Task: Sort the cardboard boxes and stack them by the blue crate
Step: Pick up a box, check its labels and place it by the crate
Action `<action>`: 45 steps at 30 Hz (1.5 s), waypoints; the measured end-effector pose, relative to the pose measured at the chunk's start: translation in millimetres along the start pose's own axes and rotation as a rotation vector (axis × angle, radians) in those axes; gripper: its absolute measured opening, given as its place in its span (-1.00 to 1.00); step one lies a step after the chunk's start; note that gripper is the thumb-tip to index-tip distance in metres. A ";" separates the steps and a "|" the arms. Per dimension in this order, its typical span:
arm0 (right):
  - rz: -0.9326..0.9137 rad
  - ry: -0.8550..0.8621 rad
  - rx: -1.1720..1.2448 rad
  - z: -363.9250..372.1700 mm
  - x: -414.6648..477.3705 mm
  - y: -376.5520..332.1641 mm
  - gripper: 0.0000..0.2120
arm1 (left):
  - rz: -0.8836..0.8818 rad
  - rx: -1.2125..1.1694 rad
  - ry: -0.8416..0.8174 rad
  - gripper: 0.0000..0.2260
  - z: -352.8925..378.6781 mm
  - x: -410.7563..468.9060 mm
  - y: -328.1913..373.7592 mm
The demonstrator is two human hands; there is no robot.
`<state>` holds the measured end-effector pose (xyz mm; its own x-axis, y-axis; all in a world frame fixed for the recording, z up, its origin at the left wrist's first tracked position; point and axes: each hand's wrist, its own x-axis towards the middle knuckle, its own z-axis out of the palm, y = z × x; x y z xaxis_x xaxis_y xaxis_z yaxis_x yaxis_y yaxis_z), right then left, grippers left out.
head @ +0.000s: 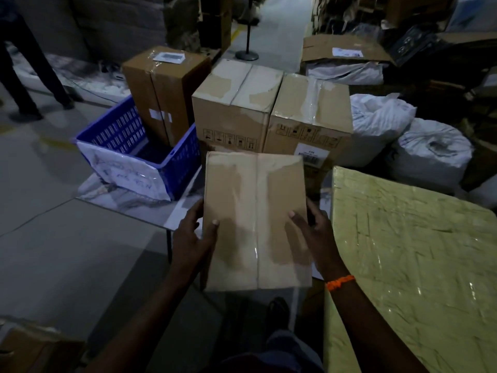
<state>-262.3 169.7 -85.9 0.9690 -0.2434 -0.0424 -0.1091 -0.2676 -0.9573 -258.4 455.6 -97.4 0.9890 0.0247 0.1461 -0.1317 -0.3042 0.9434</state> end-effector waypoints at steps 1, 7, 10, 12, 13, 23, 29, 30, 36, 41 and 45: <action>0.019 -0.006 0.019 0.6 4.6 0.1 -0.45 | -0.043 -0.027 -0.005 -0.46 0.0 2.9 -1.6; 0.119 -0.080 0.004 5.3 35.2 14.1 -0.51 | -0.268 -0.074 -0.156 -0.50 17.2 29.8 -25.9; 0.170 -0.086 -0.009 10.3 42.9 24.6 -0.46 | -0.296 -0.107 -0.197 -0.50 35.8 37.3 -32.4; 0.164 -0.084 -0.018 11.3 42.7 34.0 -0.42 | -0.287 -0.143 -0.250 -0.48 42.8 40.2 -33.2; 0.154 -0.089 -0.022 10.3 41.9 38.2 -0.39 | -0.294 -0.143 -0.266 -0.47 43.6 41.6 -38.1; 0.266 -0.079 0.049 -11.9 -63.5 88.1 -0.47 | -0.315 0.022 -0.302 -0.71 9.0 -56.2 -31.5; 0.234 0.015 0.107 -4.5 -82.3 75.3 -0.53 | -0.232 -0.031 -0.161 -0.70 10.5 -65.4 -29.3; 0.209 0.047 0.120 -7.3 -78.4 63.5 -0.66 | -0.185 -0.043 -0.139 -0.57 6.9 -60.0 -17.8; -0.032 0.096 0.190 -27.3 -48.5 -4.7 -0.77 | -0.021 -0.089 -0.071 -0.40 0.8 -16.7 22.4; -0.014 0.052 0.212 -37.6 -19.1 -19.3 -0.42 | -0.055 -0.147 -0.110 -0.38 6.5 10.4 33.2; 0.045 0.062 0.234 -39.1 -3.7 -20.7 -0.54 | -0.029 -0.139 -0.148 -0.57 20.6 20.0 42.3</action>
<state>-272.3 139.7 -54.7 0.9480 -0.3092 -0.0755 -0.0904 -0.0339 -0.9953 -242.8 423.6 -60.7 0.9903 -0.1116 0.0828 -0.1011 -0.1704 0.9802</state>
